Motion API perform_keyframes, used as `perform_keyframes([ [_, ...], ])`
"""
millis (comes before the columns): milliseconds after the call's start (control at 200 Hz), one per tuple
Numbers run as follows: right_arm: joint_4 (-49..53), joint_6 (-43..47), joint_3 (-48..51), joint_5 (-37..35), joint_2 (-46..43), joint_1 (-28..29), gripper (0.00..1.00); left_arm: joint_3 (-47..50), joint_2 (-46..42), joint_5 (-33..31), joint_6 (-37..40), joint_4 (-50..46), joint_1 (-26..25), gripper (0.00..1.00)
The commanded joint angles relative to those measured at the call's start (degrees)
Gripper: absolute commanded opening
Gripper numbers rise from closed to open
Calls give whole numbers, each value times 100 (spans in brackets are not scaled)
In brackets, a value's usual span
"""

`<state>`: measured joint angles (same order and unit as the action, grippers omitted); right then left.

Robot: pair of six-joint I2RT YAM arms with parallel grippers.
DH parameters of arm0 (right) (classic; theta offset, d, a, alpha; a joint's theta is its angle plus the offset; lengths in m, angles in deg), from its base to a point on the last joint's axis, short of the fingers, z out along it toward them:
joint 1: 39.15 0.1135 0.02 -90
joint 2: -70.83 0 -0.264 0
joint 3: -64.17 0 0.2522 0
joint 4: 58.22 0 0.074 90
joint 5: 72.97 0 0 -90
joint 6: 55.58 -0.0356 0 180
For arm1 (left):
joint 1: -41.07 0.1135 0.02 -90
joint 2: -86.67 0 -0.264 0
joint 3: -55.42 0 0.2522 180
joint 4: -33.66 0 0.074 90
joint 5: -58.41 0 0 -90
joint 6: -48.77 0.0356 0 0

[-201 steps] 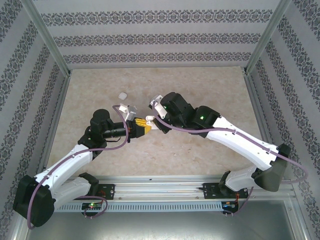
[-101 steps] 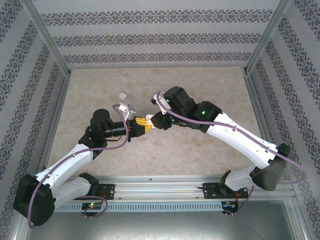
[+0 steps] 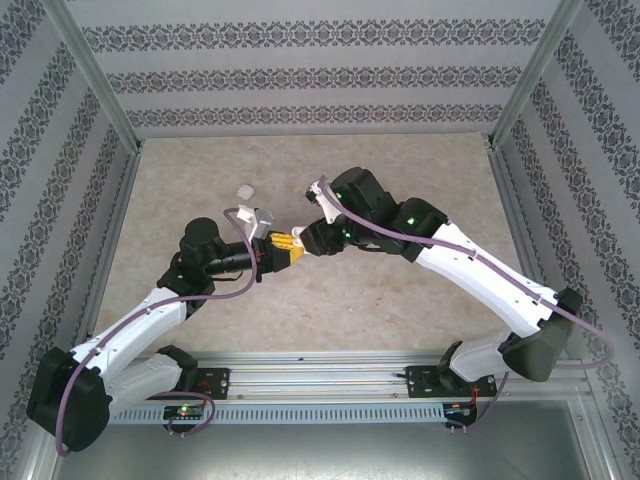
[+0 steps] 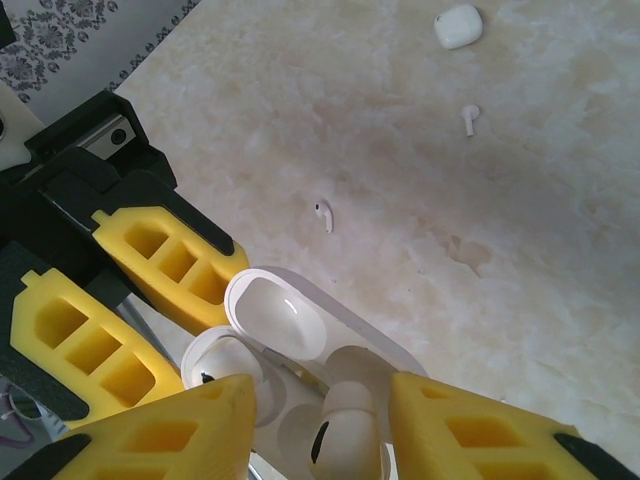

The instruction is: Insert the wireless bluetooth earbuds into the charging case

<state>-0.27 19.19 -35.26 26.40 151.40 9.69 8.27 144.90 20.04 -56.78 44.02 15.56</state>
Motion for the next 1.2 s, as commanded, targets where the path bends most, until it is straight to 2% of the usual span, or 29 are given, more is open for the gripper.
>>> perform_keyframes([
  [0, 220, -155, -151, 37, 28, -61, 41, 19, -63, 34, -95, 562, -59, 0],
  [834, -36, -432, -99, -150, -303, -207, 46, 34, -7, 47, -108, 641, -61, 0],
  [1194, -364, -915, 137, 305, -642, -524, 45, -26, 80, 70, -116, 695, -64, 0],
])
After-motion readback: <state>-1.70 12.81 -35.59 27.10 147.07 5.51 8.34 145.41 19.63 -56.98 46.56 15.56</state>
